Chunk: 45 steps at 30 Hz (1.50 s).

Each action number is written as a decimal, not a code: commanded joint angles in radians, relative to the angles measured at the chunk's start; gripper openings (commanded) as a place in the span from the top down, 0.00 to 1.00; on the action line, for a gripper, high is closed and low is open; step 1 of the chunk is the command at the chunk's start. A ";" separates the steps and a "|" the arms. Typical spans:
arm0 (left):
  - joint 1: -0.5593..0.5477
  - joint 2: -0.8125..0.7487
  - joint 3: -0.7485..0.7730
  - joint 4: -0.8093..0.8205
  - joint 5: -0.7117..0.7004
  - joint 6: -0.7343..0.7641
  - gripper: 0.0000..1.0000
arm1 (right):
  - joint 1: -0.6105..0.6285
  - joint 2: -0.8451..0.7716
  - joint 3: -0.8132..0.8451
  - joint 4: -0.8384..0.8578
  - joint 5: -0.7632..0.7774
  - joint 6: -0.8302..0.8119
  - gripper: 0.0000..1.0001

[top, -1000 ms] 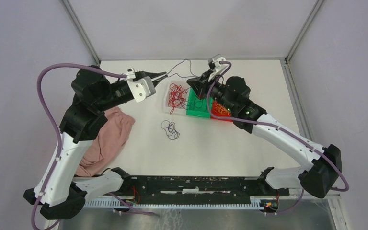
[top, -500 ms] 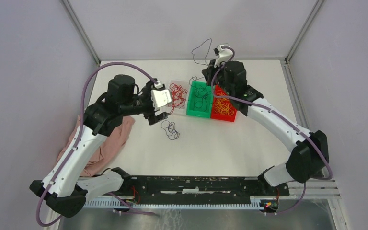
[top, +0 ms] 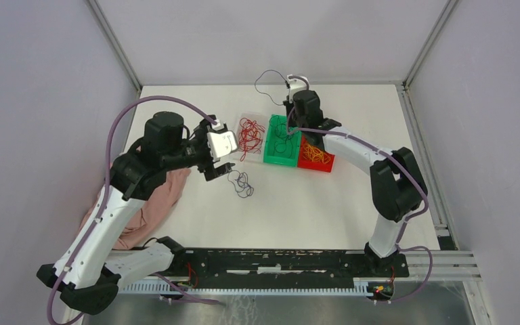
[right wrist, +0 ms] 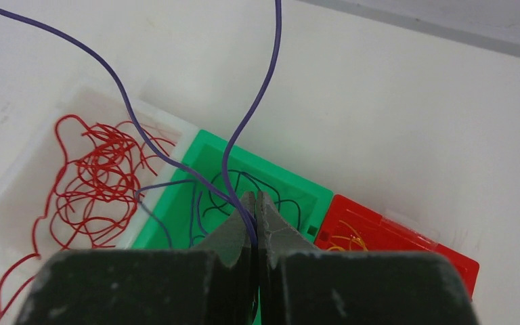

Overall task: Untangle the cables
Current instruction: Place the cable in the bin.

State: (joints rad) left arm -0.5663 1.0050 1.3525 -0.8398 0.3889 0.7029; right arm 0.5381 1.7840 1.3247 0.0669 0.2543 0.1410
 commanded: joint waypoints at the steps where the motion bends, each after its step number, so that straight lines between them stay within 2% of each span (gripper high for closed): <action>1: 0.002 -0.016 0.019 -0.001 -0.025 0.000 0.11 | -0.003 0.073 0.075 -0.063 0.055 0.037 0.99; 10: 0.001 -0.008 0.035 0.002 -0.018 0.011 0.12 | -0.004 0.097 0.047 -0.223 0.077 0.105 0.97; 11: 0.002 -0.008 0.035 0.002 -0.018 0.010 0.12 | -0.004 0.101 0.052 -0.236 0.072 0.106 0.93; 14: 0.002 -0.008 0.041 0.002 -0.020 0.008 0.12 | -0.004 0.102 0.072 -0.261 0.006 0.099 0.66; 15: 0.001 -0.007 0.043 0.002 -0.023 0.007 0.12 | -0.005 0.098 0.083 -0.269 -0.022 0.098 0.62; 17: 0.001 -0.009 0.047 -0.001 -0.029 0.009 0.12 | -0.003 0.085 0.103 -0.295 -0.058 0.100 0.56; 23: 0.003 -0.002 0.059 -0.007 -0.042 0.019 0.12 | -0.011 0.022 0.134 -0.329 -0.121 0.111 0.49; 34: 0.019 0.025 0.067 -0.008 -0.047 -0.010 0.12 | -0.047 0.127 0.389 -0.353 -0.218 0.160 0.52; 42: 0.036 0.079 0.044 -0.097 -0.044 -0.037 0.11 | -0.047 0.354 0.630 -0.339 -0.220 0.135 0.64; 45: 0.039 0.076 0.030 -0.101 -0.041 -0.039 0.11 | -0.047 0.402 0.650 -0.355 -0.210 0.117 0.68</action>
State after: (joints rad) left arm -0.5335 1.0889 1.3808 -0.9195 0.3412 0.7002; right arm 0.4889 2.1258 1.9182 -0.2810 0.0414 0.2852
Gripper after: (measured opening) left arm 0.887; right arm 0.343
